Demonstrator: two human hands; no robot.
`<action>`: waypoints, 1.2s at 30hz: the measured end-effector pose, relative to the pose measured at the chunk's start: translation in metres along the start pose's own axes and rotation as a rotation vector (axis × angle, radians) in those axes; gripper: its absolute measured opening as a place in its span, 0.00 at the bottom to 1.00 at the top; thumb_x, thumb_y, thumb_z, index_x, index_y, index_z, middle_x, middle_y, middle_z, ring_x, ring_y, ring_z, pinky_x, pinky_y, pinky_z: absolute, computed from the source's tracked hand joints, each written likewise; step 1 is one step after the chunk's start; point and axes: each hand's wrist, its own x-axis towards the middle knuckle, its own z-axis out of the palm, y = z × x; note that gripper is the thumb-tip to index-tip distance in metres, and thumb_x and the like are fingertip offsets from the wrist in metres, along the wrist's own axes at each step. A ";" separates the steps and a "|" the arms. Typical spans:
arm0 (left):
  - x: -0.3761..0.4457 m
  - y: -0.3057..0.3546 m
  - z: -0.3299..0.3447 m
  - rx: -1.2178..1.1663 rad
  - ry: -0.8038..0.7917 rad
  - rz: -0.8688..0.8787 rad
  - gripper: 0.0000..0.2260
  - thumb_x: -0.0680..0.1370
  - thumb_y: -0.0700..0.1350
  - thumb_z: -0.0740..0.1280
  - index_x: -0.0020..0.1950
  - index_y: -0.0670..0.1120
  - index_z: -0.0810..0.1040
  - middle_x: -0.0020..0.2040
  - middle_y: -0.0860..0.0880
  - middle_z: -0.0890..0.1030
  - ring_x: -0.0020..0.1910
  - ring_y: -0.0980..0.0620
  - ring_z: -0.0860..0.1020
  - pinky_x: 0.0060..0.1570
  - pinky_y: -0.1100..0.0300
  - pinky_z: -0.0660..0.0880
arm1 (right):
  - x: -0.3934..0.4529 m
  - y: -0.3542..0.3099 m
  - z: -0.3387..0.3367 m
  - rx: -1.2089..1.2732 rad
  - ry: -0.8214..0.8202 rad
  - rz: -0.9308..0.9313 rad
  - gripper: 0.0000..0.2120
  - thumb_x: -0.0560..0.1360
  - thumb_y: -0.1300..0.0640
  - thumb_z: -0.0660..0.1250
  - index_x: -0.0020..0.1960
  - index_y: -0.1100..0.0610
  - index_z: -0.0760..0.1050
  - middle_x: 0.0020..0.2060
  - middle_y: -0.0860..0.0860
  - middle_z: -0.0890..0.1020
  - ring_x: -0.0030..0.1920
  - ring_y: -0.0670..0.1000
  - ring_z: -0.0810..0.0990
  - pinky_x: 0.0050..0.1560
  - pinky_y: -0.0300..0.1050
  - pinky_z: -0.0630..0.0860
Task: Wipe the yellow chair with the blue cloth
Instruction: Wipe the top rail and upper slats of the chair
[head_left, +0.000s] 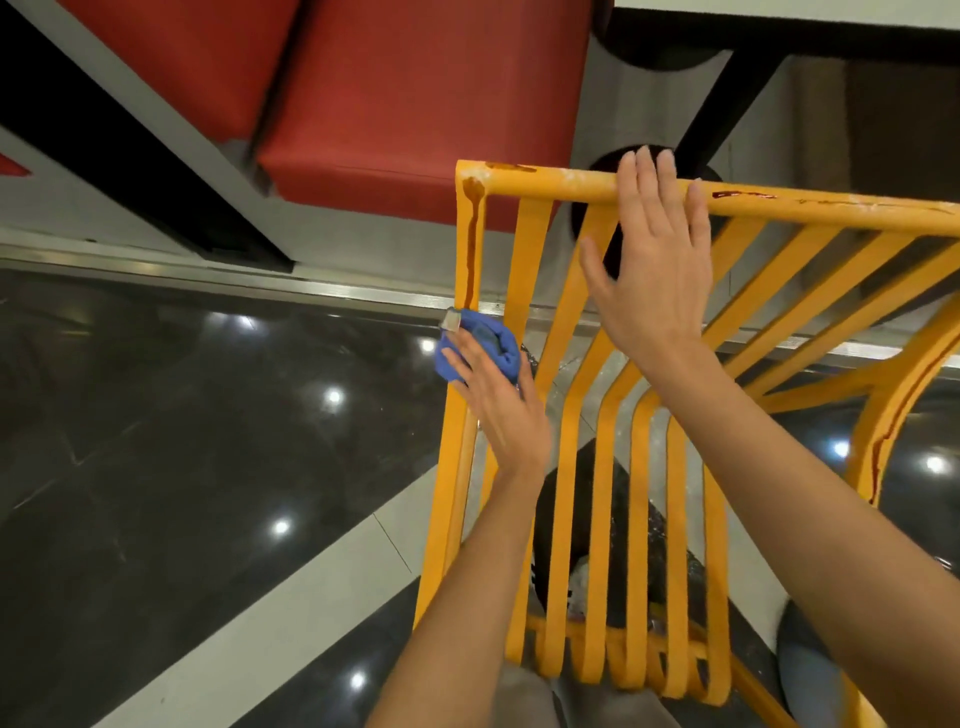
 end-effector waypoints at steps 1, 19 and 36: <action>0.001 0.002 0.005 0.042 0.036 0.014 0.33 0.83 0.51 0.58 0.80 0.46 0.42 0.80 0.51 0.42 0.79 0.50 0.37 0.77 0.43 0.43 | 0.001 0.002 0.002 0.002 0.001 -0.015 0.29 0.82 0.48 0.55 0.78 0.61 0.56 0.77 0.55 0.61 0.78 0.53 0.54 0.78 0.53 0.48; 0.023 -0.015 0.004 0.305 0.022 0.214 0.34 0.82 0.41 0.61 0.79 0.39 0.43 0.80 0.39 0.47 0.79 0.40 0.42 0.77 0.44 0.47 | 0.001 0.004 0.009 0.059 0.059 -0.023 0.27 0.82 0.51 0.55 0.78 0.60 0.58 0.76 0.55 0.64 0.77 0.54 0.58 0.78 0.49 0.49; -0.024 -0.067 -0.034 0.523 -0.067 0.083 0.27 0.82 0.53 0.44 0.78 0.45 0.39 0.80 0.44 0.48 0.79 0.46 0.46 0.77 0.42 0.52 | 0.002 0.008 0.009 0.077 0.045 -0.047 0.27 0.81 0.52 0.55 0.77 0.60 0.58 0.75 0.56 0.64 0.77 0.55 0.58 0.78 0.50 0.50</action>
